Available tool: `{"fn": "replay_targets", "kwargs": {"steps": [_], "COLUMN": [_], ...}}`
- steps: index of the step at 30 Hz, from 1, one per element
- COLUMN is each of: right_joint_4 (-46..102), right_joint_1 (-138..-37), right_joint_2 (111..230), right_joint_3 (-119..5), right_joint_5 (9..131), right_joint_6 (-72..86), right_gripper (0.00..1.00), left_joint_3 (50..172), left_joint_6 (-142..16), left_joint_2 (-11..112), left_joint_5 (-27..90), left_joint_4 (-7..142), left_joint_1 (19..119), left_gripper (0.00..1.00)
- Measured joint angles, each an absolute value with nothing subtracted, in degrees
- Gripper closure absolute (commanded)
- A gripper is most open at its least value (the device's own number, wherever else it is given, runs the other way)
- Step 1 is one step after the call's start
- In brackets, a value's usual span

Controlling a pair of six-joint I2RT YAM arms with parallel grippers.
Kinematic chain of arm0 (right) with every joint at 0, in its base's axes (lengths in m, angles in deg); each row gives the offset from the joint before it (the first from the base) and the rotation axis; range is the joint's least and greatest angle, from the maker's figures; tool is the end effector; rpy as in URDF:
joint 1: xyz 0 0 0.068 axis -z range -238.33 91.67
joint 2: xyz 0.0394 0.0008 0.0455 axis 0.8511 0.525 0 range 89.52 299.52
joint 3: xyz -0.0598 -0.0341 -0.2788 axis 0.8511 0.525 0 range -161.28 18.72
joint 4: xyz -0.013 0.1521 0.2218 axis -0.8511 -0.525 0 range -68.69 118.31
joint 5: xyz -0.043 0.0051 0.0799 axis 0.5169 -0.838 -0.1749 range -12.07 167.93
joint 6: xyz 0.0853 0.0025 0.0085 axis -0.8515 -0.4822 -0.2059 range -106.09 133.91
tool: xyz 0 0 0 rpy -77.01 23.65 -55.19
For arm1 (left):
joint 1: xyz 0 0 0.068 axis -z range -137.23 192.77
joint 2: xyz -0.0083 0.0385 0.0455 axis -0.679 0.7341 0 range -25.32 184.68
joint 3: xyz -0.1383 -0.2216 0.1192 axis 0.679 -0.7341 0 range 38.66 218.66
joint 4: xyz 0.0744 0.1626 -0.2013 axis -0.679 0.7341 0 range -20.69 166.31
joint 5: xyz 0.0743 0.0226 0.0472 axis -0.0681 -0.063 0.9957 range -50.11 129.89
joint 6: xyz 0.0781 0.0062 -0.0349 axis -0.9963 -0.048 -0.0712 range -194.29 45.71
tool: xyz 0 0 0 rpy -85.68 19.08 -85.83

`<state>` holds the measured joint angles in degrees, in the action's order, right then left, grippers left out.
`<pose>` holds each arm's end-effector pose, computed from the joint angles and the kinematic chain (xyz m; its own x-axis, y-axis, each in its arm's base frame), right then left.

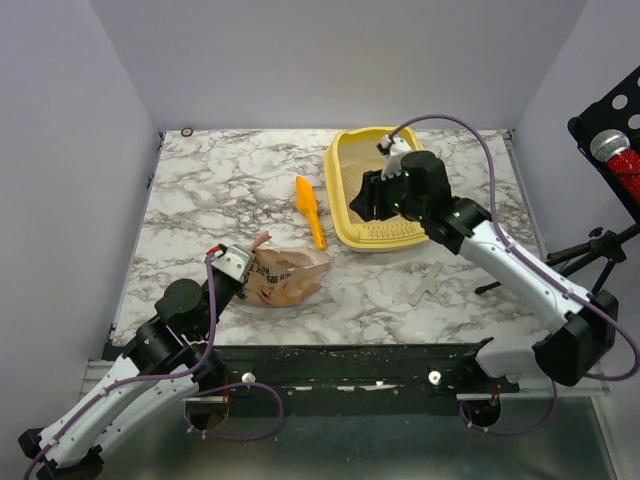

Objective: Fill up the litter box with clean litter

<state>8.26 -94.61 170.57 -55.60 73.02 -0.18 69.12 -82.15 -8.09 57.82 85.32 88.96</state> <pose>0.2932 0.2233 0.3515 -0.5108 -0.0742 -0.8565 -0.5431 0.8001 0.2546 0.1085 -0.0793 0.3054 0.0314 0.1552 -0.9874 0.4739 0.8675 0.1514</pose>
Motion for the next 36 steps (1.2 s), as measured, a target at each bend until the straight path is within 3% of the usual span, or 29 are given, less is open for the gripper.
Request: {"fn": "replay_targets", "kwargs": {"steps": [4,9,13,23,36], "right_joint_4": [7.1,9.0,15.7,38.8,66.5], "right_joint_1": [-94.5,-94.5,-94.5,-94.8,-94.8], "right_joint_2": [161.8,150.0,142.7,148.3,160.9], "right_joint_3": [-48.4,-36.4,-25.8,-14.9,-12.1], "right_joint_5": [72.5,63.5,55.7,41.6,27.8], "right_joint_6": [1.5,7.8,12.0,16.6,9.6], "right_gripper": [0.34,0.26,0.26,0.25,0.25], "left_joint_3": [69.1,71.3,71.7,73.8,72.1], "left_joint_6": [-82.0,-79.4,-77.2,-71.2,-66.5], "left_joint_2": [-7.9,-5.6,-5.3,-3.7,-6.3], "left_joint_5": [56.8,54.0,51.7,50.8,51.9], "left_joint_4": [85.3,86.6,87.4,89.7,89.2], "left_joint_1": [88.9,88.9,88.9,88.9,88.9], "left_gripper": [1.00,1.00,1.00,1.00,1.00]}}
